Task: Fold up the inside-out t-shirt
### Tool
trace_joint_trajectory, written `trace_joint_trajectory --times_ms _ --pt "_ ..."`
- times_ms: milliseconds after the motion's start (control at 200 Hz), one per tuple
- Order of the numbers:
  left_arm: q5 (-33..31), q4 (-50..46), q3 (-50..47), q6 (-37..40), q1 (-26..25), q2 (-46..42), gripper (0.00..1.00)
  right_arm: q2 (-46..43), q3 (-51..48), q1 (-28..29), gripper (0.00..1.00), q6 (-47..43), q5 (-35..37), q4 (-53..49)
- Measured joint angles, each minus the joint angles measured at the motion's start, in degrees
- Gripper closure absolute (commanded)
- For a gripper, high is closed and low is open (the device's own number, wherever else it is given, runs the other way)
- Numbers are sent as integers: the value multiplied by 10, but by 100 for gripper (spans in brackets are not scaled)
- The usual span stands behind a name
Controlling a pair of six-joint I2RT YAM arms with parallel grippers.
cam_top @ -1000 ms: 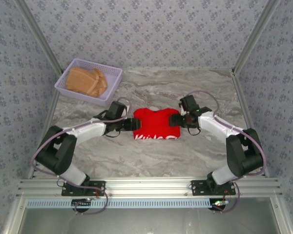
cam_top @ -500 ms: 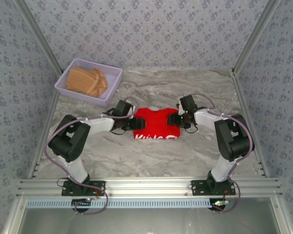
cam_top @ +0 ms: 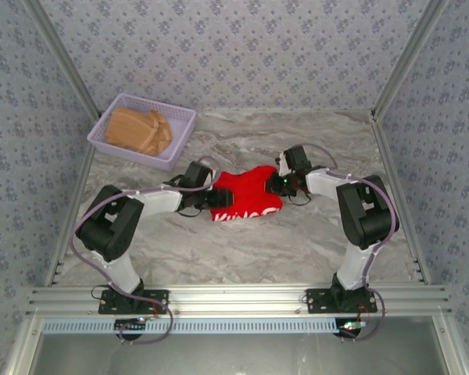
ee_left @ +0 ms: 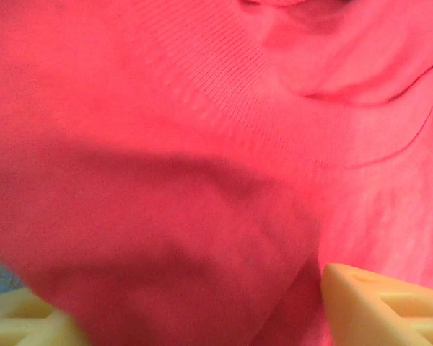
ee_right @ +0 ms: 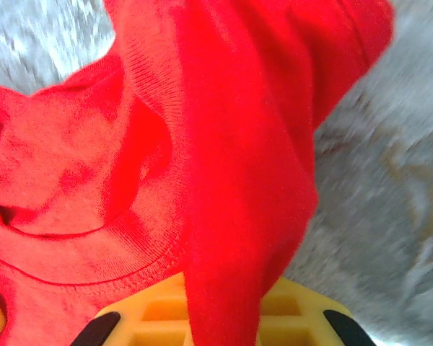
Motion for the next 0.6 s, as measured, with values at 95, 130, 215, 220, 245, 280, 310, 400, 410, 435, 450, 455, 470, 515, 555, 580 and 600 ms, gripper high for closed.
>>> trace_joint_trajectory --times_ms 95,130,215,220,245,280,310,400,410,435,450,455,470,515,555,580,600 --pt "-45 -20 -12 7 9 -32 26 20 72 -34 96 -38 13 -51" --pt "-61 -29 -13 12 12 -45 26 31 102 -50 96 -53 16 -66" --pt "-92 -44 -14 22 16 -78 26 61 176 -94 96 -94 31 -103" --pt "-93 -45 -14 23 16 -79 26 64 182 -97 96 -97 31 -107" --pt "-99 -48 -14 24 16 -89 26 75 205 -112 96 -109 37 -118" --pt "-103 -50 -15 27 15 -99 26 92 236 -130 96 -125 45 -134" --pt "-106 -51 -17 29 15 -107 26 108 264 -146 96 -139 52 -149" --pt "-111 -60 -23 32 15 -122 26 151 331 -187 95 -177 81 -189" --pt "-112 -61 -23 32 15 -123 26 154 336 -190 95 -181 85 -193" --pt "-112 -64 -24 33 15 -125 26 164 351 -200 95 -191 95 -204" --pt "-112 -65 -25 33 15 -127 26 170 359 -205 95 -199 101 -210" --pt "-112 -66 -25 33 15 -127 26 173 363 -207 95 -201 104 -214" --pt "-113 -68 -26 33 15 -128 26 178 372 -212 95 -207 110 -220" --pt "-114 -74 -27 33 14 -131 26 195 398 -224 94 -224 128 -241" --pt "-114 -79 -27 34 14 -133 26 210 423 -233 93 -240 142 -257" --pt "-114 -80 -28 35 13 -134 26 219 438 -237 93 -248 150 -266" --pt "-114 -82 -28 36 13 -135 26 227 453 -240 93 -256 157 -276"
